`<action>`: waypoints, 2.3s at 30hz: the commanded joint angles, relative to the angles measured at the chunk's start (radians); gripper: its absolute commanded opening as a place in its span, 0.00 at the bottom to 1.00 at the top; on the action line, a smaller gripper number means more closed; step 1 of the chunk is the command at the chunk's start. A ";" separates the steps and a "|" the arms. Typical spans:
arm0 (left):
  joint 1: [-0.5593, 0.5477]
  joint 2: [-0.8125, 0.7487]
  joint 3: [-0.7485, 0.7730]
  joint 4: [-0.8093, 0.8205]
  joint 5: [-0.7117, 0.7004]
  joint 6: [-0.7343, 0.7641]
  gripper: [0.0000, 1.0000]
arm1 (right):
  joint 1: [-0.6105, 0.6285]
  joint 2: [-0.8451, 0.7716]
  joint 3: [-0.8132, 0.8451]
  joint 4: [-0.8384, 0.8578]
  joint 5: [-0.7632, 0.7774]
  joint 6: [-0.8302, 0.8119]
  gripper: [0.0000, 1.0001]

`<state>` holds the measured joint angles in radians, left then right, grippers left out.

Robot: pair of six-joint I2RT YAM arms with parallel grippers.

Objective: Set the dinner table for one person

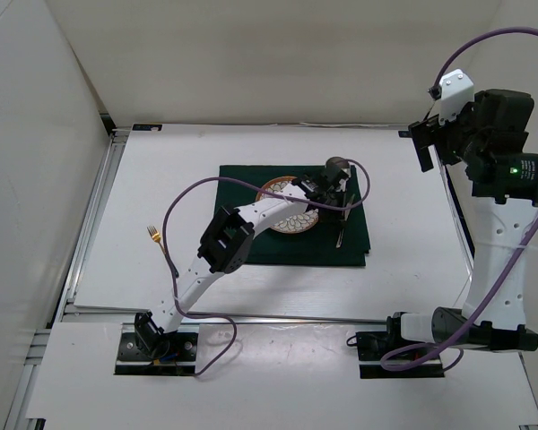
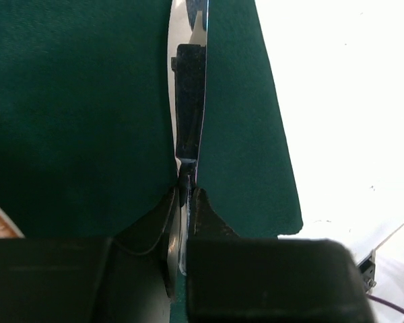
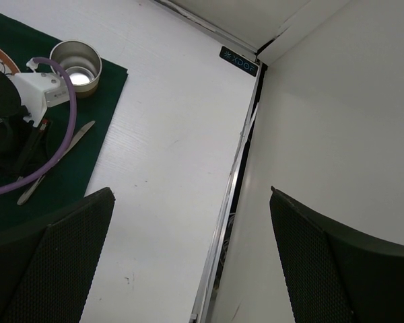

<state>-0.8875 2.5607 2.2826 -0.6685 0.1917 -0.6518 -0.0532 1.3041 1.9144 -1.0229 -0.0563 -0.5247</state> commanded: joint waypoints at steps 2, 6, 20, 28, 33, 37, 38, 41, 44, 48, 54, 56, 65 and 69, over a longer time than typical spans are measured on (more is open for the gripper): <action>0.012 -0.042 -0.009 0.018 -0.055 -0.054 0.10 | -0.007 -0.028 -0.006 0.007 -0.019 0.020 1.00; 0.012 -0.042 -0.009 0.018 -0.040 -0.081 0.10 | -0.016 -0.028 0.003 -0.002 -0.030 0.020 1.00; 0.012 -0.053 -0.011 0.040 0.018 -0.181 0.10 | -0.016 -0.037 0.023 -0.011 -0.039 0.029 1.00; 0.012 -0.053 -0.011 0.050 0.009 -0.172 0.46 | -0.025 -0.037 0.023 -0.020 -0.060 0.029 1.00; 0.012 -0.072 -0.012 0.060 0.000 -0.161 0.51 | -0.025 -0.037 0.023 -0.029 -0.070 0.029 1.00; 0.012 -0.143 0.012 0.060 0.009 -0.112 0.54 | -0.025 -0.037 0.023 -0.029 -0.079 0.029 1.00; 0.012 -0.163 0.012 0.060 0.023 -0.089 0.55 | -0.025 -0.037 0.023 -0.029 -0.079 0.029 1.00; 0.012 -0.256 -0.020 0.060 0.032 -0.040 0.60 | -0.025 -0.028 0.023 -0.029 -0.091 0.019 1.00; 0.038 -0.391 -0.108 0.060 0.058 0.028 0.69 | -0.034 -0.017 0.023 -0.029 -0.103 0.008 1.00; 0.111 -0.621 -0.323 0.026 0.010 0.174 0.75 | -0.034 0.004 0.023 -0.029 -0.112 -0.001 1.00; 0.425 -1.092 -0.889 -0.133 -0.135 0.438 0.85 | -0.022 0.049 -0.041 -0.005 -0.083 -0.012 1.00; 0.564 -1.148 -0.952 -0.222 -0.149 0.504 0.87 | -0.013 0.079 -0.054 -0.005 -0.054 -0.012 1.00; 0.950 -1.185 -1.216 -0.336 -0.078 0.506 0.88 | 0.093 0.225 -0.017 -0.005 -0.036 -0.043 1.00; 1.025 -1.061 -1.216 -0.300 -0.119 0.469 0.87 | 0.128 0.267 0.021 -0.005 -0.036 -0.064 1.00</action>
<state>0.1024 1.4616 1.0615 -0.9882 0.0887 -0.1635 0.0521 1.5654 1.8759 -1.0481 -0.0994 -0.5663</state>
